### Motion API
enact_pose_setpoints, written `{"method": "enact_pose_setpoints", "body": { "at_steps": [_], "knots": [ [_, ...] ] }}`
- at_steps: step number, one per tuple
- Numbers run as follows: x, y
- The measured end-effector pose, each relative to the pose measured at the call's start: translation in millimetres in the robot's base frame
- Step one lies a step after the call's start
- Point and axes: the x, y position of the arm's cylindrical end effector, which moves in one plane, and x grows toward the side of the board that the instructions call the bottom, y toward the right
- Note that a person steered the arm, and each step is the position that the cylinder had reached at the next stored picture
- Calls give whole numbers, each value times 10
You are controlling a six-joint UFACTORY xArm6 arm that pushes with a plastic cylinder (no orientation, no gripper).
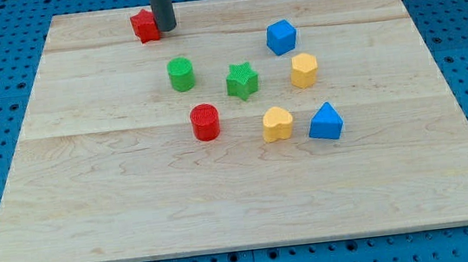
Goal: Drag the red star towards left side
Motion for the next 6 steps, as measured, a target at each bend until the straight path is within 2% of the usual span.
{"method": "enact_pose_setpoints", "body": {
  "at_steps": [2, 4, 6],
  "knots": [
    [-117, -235],
    [125, -303],
    [143, -744]
  ]
}}
